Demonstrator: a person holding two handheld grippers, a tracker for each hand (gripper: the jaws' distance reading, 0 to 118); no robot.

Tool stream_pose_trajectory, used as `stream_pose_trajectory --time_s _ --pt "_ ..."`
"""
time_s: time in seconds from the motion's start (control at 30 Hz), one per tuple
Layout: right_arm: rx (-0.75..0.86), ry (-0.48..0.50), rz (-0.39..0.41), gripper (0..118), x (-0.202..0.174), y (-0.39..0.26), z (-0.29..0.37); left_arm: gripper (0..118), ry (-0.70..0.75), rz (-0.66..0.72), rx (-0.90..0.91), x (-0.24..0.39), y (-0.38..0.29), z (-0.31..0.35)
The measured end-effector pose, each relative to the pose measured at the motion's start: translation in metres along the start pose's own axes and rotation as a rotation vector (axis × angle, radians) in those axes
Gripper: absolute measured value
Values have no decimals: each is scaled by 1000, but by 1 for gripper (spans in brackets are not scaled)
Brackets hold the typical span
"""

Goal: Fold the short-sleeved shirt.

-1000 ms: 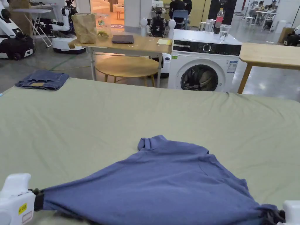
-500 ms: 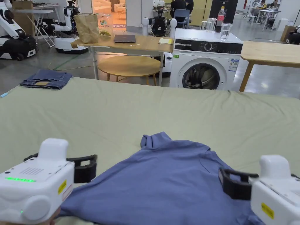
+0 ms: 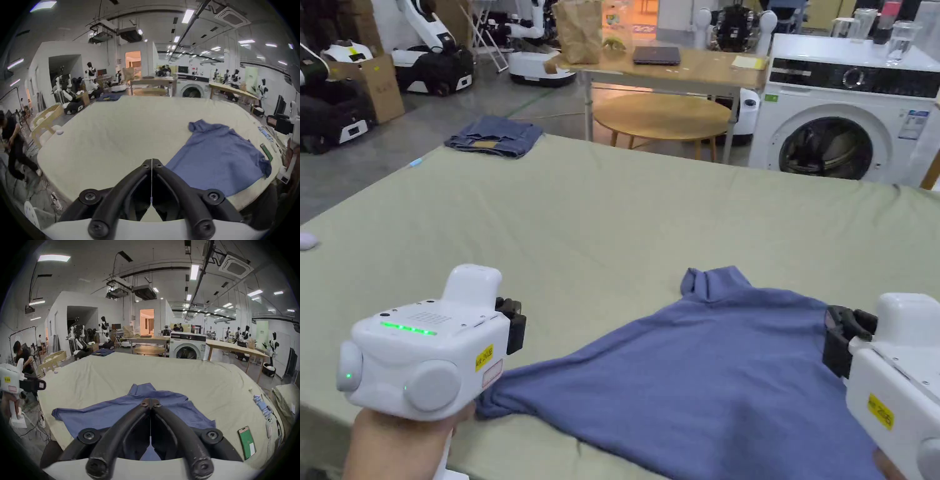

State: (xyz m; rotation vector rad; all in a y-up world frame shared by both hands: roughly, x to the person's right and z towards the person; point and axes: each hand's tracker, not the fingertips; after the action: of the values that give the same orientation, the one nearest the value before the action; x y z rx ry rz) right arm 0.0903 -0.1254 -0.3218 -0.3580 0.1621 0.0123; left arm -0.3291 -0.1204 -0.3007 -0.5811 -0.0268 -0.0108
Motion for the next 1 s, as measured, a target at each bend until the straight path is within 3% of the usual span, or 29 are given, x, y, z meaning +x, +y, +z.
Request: stream_pose_trajectory --time_s 0.1,0.13,0.2,0.23,0.27,0.4,0.47,0.53,0.6,0.63,0.67,0.73,0.83,0.87,0.9,0.93,1.0 --pt "-39 25 4 0 -9 -9 -13 0 -53 45 -62 -32 -23 -5" --pt "-54 34 8 0 -13 -13 -19 6 -57 64 -105 -40 -31 -9" --pt "-77 40 14 0 -18 -16 -28 91 -76 95 -188 -48 -48 -24" --pt "-86 46 12 0 -21 -19 -32 118 -74 102 -228 -58 -62 -43" --pt "-98 54 10 0 -23 -21 -37 117 -76 117 -161 -60 -68 -50" --pt "-130 53 28 0 -28 -25 -49 115 -63 185 -245 -64 -87 -90" --pt "-144 43 42 0 -26 -24 -54 106 -66 182 -268 -62 -91 -109" --pt "-155 29 48 0 -20 -25 -61 84 -73 174 -292 -62 -95 -126" --pt "-172 10 50 0 -11 -23 -72 26 -94 171 -309 -62 -102 -140" --pt "-185 1 52 0 -6 -23 -80 8 -88 153 -301 -58 -101 -139" --pt "-195 -10 59 0 0 -23 -88 0 -84 134 -285 -59 -99 -135" --pt "-223 -21 94 0 12 -19 -112 0 -134 188 -279 -58 -92 -125" --pt "-274 -36 183 0 33 -9 -165 0 -128 142 -233 -45 -68 -91" --pt "-293 -23 207 15 41 -6 -189 0 -139 149 -212 -44 -64 -84" --pt "-314 3 222 48 48 -3 -208 0 -142 152 -211 -43 -55 -80" --pt "-333 50 230 48 57 1 -230 0 -144 153 -213 -42 -51 -78" --pt "-391 80 265 79 69 9 -278 0 -151 166 -217 -42 -47 -77"
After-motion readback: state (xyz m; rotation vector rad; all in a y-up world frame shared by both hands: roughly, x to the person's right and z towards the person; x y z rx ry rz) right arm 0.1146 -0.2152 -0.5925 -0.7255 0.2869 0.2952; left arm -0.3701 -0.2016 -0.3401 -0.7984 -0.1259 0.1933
